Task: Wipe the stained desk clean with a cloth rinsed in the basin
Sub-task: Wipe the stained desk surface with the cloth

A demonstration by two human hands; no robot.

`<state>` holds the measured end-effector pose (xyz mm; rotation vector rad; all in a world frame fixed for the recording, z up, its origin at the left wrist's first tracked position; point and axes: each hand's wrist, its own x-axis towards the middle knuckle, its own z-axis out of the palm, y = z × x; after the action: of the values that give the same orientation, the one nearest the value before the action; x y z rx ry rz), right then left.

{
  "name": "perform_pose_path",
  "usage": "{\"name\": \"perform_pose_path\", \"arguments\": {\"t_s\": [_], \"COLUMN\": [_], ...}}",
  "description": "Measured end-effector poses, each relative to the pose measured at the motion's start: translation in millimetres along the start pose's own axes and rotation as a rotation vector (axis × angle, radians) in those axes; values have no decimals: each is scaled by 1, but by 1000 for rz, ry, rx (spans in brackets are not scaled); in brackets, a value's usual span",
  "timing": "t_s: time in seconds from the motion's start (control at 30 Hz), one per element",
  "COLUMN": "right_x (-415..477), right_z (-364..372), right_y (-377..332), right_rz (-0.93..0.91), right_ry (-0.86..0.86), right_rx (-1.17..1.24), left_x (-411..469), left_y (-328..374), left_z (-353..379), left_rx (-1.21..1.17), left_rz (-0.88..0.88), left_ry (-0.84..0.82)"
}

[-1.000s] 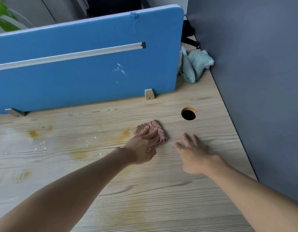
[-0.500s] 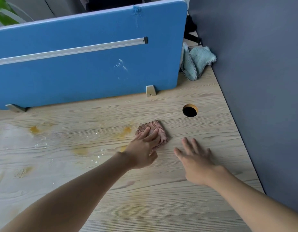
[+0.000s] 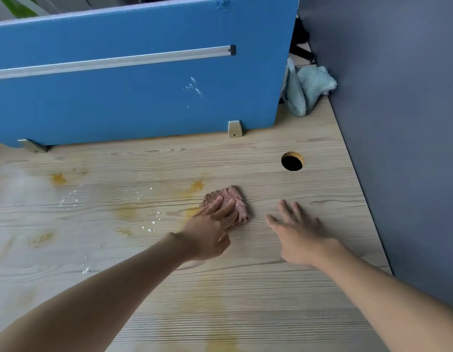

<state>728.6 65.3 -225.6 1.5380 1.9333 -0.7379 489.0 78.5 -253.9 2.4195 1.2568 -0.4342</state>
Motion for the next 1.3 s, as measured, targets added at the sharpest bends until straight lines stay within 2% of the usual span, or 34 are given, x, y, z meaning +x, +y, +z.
{"name": "perform_pose_path", "arguments": {"t_s": [0.1, 0.3, 0.53, 0.77, 0.97, 1.07, 1.3], "right_x": [-7, -31, -28, -27, -32, -43, -61], "right_z": [0, 34, 22, 22, 18, 34, 66], "right_y": [-1, -21, -19, -22, -21, -24, -39], "right_rz": [-21, -34, -35, -13, -31, -6, 32], "right_ry": [0, -31, -70, -54, -28, 21, -24], "right_rx": [13, 4, 51, 97, 134, 159, 140], "left_x": [-15, 16, -21, 11, -35, -28, -20], "left_y": [-1, 15, 6, 23, 16, 22, 31], "left_z": [4, -1, 6, -6, 11, 7, 5], "left_rx": [23, 5, 17, -8, 7, 43, 16], "left_rz": [-8, 2, 36, 34, 51, 50, 63], "left_ry": [-12, 27, -51, -33, -94, -91, -68]}}
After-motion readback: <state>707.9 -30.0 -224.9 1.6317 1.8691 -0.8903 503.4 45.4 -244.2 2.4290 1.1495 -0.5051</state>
